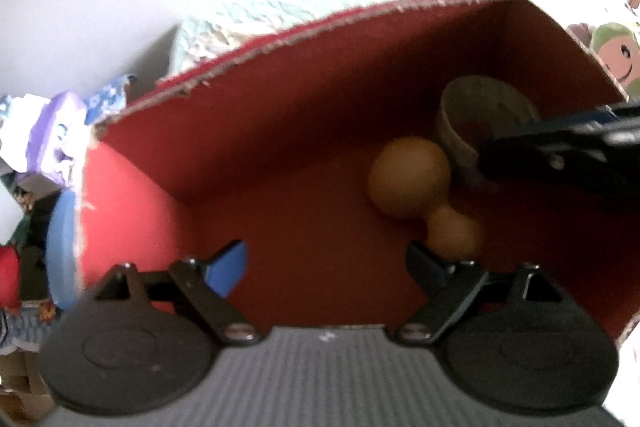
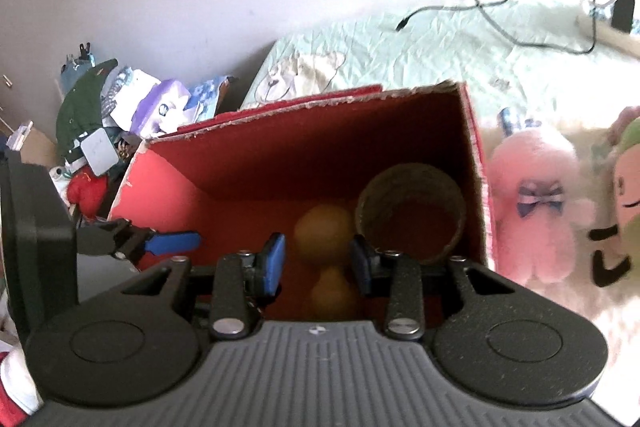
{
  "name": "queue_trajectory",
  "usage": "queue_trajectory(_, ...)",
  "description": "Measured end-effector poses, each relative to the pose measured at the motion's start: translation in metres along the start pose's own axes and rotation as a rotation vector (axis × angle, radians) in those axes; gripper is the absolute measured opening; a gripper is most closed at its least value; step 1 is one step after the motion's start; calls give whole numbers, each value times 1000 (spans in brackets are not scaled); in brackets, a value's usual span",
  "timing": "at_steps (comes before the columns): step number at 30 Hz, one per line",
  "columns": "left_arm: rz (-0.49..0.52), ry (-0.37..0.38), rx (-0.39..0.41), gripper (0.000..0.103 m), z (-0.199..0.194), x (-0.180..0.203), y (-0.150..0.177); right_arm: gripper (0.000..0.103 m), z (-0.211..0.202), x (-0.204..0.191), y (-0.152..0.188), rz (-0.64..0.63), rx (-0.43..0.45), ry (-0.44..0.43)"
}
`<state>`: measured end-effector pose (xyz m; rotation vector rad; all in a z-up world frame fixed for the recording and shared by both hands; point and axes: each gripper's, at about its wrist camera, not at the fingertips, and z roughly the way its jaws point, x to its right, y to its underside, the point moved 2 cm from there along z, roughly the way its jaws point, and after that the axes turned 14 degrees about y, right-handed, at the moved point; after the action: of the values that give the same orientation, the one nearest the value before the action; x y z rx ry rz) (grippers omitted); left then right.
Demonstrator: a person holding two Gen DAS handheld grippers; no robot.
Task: Organize objects
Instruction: 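Open the right gripper to release the wooden toy and withdraw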
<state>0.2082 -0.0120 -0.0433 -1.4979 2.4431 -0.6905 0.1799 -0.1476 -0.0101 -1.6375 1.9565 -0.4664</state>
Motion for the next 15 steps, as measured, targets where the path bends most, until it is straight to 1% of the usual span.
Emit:
queue_trajectory(2, -16, 8, 35, 88, -13, 0, -1, 39, -9, 2, 3, 5, 25, 2)
queue_trajectory(5, -20, -15, 88, 88, -32, 2, -1, 39, -22, 5, 9, 24, 54, -10)
queue_trajectory(7, -35, -3, 127, 89, -48, 3, 3, 39, -31, 9, 12, 34, 74, -17)
queue_trajectory(8, -48, 6, 146, 91, -59, 4, 8, 39, -36, 10, 14, 36, 86, -22)
queue_trajectory(10, -66, 18, 178, 92, -74, 5, 13, 39, -44, 11, 19, 44, 104, -33)
queue_trajectory(13, -86, 32, 227, 100, -100, 4, 26, 39, -52, 13, 25, 45, 111, -61)
queue_trajectory(15, -102, 46, 244, 100, -112, 3, 35, 39, -57, 12, 31, 35, 109, -95)
